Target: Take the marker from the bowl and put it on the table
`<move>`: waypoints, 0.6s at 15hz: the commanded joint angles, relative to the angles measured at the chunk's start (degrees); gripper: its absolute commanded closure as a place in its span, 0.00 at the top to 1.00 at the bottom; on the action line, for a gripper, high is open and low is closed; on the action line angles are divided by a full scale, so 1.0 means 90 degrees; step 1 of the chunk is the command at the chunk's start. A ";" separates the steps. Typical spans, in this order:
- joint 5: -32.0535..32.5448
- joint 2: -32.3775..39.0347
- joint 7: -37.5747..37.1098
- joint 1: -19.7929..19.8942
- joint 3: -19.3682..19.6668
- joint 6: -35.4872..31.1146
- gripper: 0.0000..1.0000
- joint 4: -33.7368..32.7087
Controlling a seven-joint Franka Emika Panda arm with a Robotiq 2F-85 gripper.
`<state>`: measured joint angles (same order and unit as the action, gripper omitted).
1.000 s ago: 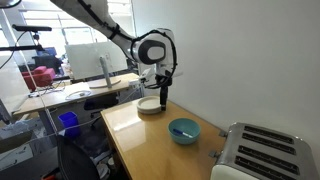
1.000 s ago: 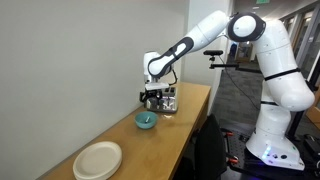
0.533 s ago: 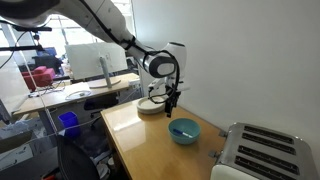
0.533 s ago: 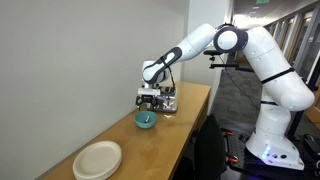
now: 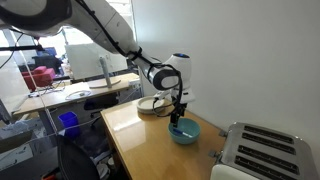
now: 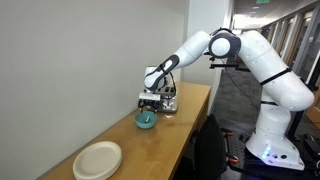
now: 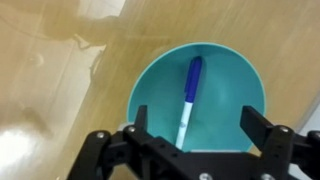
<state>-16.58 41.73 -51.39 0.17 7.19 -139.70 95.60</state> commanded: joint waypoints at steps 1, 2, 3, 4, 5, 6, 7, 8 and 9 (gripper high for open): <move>-0.0184 0.0311 -0.0124 -0.0001 0.0029 -0.0215 1.00 -0.0283; -0.0214 0.0400 -0.0109 0.0017 0.0012 -0.0223 1.00 -0.0365; -0.0219 0.0518 -0.0141 0.0012 0.0023 -0.0203 1.00 -0.0473; -0.0244 0.0624 -0.0133 0.0029 0.0009 -0.0183 1.00 -0.0574; -0.0256 0.0729 -0.0163 0.0036 0.0014 -0.0133 1.00 -0.0680; -0.0261 0.0837 -0.0220 0.0032 0.0033 -0.0116 0.98 -0.0779; -0.0262 0.0942 -0.0269 0.0043 0.0037 -0.0087 0.95 -0.0884; -0.0248 0.1031 -0.0296 0.0043 0.0049 -0.0060 0.95 -0.0971; -0.0237 0.1129 -0.0312 0.0047 0.0055 -0.0034 0.89 -0.1075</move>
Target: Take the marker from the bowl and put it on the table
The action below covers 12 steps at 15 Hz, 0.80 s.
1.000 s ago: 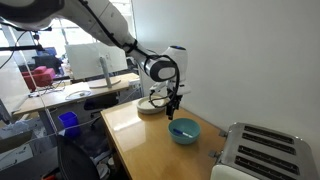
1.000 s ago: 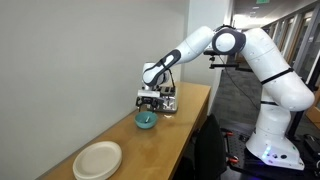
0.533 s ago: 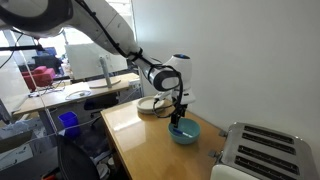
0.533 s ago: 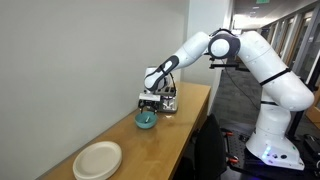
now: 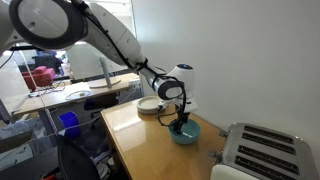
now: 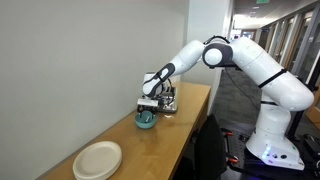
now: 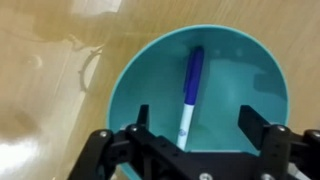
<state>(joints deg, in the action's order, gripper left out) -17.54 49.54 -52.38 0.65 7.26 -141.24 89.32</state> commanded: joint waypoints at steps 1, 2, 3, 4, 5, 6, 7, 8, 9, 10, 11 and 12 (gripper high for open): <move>-0.0116 0.0340 -0.0224 -0.0007 0.0056 0.0155 0.88 -0.0463; -0.0114 0.0425 -0.0245 0.0008 0.0046 0.0180 0.83 -0.0562; -0.0113 0.0492 -0.0281 0.0016 0.0036 0.0215 0.85 -0.0645; -0.0094 0.0564 -0.0291 0.0013 0.0045 0.0238 0.82 -0.0732; -0.0083 0.0622 -0.0311 0.0010 0.0052 0.0269 0.79 -0.0807; -0.0084 0.0676 -0.0304 0.0020 0.0045 0.0297 0.73 -0.0878; -0.0079 0.0733 -0.0324 0.0024 0.0050 0.0323 0.72 -0.0946; -0.0065 0.0777 -0.0366 0.0014 0.0072 0.0364 0.69 -0.1005; -0.0062 0.0821 -0.0412 0.0021 0.0077 0.0391 0.52 -0.1059; -0.0054 0.0845 -0.0435 0.0025 0.0085 0.0416 0.48 -0.1096; -0.0040 0.0873 -0.0440 0.0026 0.0097 0.0432 0.41 -0.1139; -0.0027 0.0886 -0.0455 0.0023 0.0117 0.0452 0.34 -0.1164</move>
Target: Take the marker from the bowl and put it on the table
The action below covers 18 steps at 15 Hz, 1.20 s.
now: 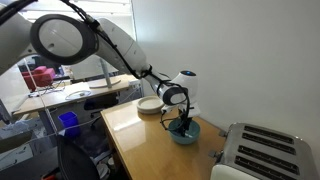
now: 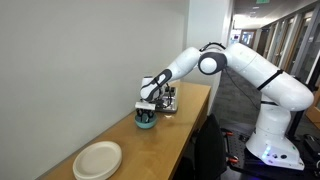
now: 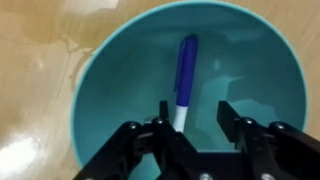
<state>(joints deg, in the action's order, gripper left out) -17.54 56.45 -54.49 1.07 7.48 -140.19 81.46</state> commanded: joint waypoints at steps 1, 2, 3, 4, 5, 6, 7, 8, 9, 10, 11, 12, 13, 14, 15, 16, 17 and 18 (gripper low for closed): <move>-0.0001 0.0130 -0.0270 -0.0044 0.0137 0.0367 0.24 -0.0314; 0.0030 0.0147 -0.0323 -0.0065 0.0187 0.0422 0.17 -0.0347; 0.0061 0.0128 -0.0359 -0.0086 0.0226 0.0461 0.11 -0.0333; 0.0084 0.0131 -0.0415 -0.0087 0.0249 0.0504 0.02 -0.0349; 0.0104 0.0127 -0.0413 -0.0080 0.0258 0.0562 0.00 -0.0362; 0.0116 0.0125 -0.0413 -0.0077 0.0268 0.0611 0.00 -0.0371; 0.0131 0.0119 -0.0400 -0.0079 0.0273 0.0637 0.03 -0.0372; 0.0133 0.0085 -0.0346 -0.0072 0.0251 0.0652 0.03 -0.0354; 0.0167 0.0051 -0.0356 -0.0101 0.0274 0.0683 0.03 -0.0341; 0.0203 -0.0034 -0.0343 -0.0132 0.0289 0.0694 0.03 -0.0284; 0.0207 -0.0079 -0.0295 -0.0124 0.0263 0.0689 0.03 -0.0279; 0.0285 -0.0173 -0.0342 -0.0192 0.0332 0.0700 0.03 -0.0224; 0.0348 -0.0241 -0.0382 -0.0238 0.0383 0.0687 0.03 -0.0194; 0.0448 -0.0351 -0.0417 -0.0305 0.0464 0.0689 0.03 -0.0131; 0.0512 -0.0442 -0.0407 -0.0336 0.0512 0.0690 0.03 -0.0089; 0.0602 -0.0540 -0.0434 -0.0371 0.0572 0.0723 0.03 -0.0052; 0.0703 -0.0682 -0.0447 -0.0409 0.0621 0.0777 0.03 0.0029; 0.0744 -0.0821 -0.0345 -0.0394 0.0593 0.0832 0.03 0.0112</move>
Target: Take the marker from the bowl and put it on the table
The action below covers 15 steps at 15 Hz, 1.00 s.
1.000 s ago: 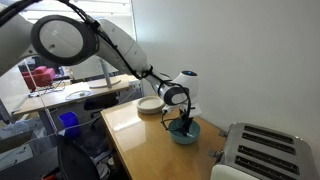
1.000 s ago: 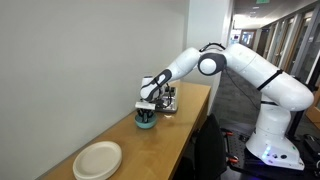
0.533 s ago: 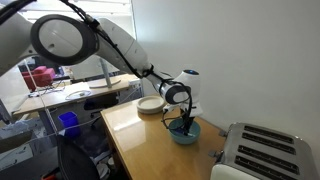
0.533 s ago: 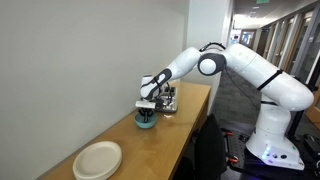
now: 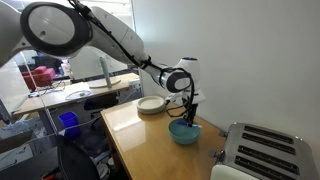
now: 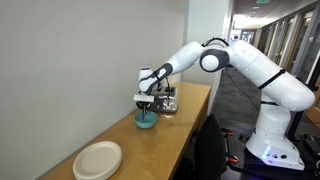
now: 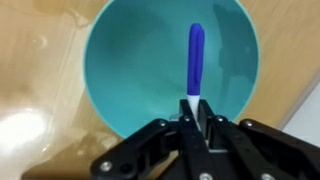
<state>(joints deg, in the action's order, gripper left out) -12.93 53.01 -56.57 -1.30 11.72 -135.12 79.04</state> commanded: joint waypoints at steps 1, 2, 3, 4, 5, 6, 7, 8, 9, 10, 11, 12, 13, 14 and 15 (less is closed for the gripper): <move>0.0303 -0.0607 -0.0085 -0.0156 0.0121 0.0361 0.03 0.0501; 0.0295 -0.0767 -0.0010 -0.0127 0.0039 0.0406 0.03 0.0631; 0.0253 -0.0984 0.0037 -0.0135 -0.0040 0.0478 0.03 0.0842; 0.0269 -0.1151 -0.0013 -0.0200 -0.0043 0.0521 0.03 0.1035; 0.0263 -0.1372 -0.0082 -0.0282 -0.0066 0.0477 0.03 0.1348; 0.0229 -0.1596 -0.0047 -0.0321 -0.0123 0.0422 0.03 0.1658; 0.0175 -0.1874 0.0004 -0.0365 -0.0188 0.0283 0.03 0.2090; 0.0199 -0.2170 -0.0039 -0.0460 -0.0185 0.0165 0.03 0.2538; 0.0175 -0.2450 -0.0025 -0.0507 -0.0230 0.0086 0.03 0.2931; 0.0203 -0.2742 -0.0088 -0.0588 -0.0230 -0.0034 0.03 0.3337; 0.0198 -0.3007 -0.0162 -0.0656 -0.0252 -0.0200 0.03 0.3735; 0.0180 -0.3317 -0.0225 -0.0712 -0.0286 -0.0376 0.03 0.4164; 0.0126 -0.3565 -0.0170 -0.0733 -0.0366 -0.0623 0.03 0.4587; 0.0119 -0.3783 -0.0195 -0.0778 -0.0417 -0.0778 0.03 0.4952; 0.0081 -0.3941 -0.0125 -0.0790 -0.0530 -0.0913 0.03 0.5235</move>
<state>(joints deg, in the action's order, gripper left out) -11.55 23.49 -56.79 -8.00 8.62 -137.67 116.99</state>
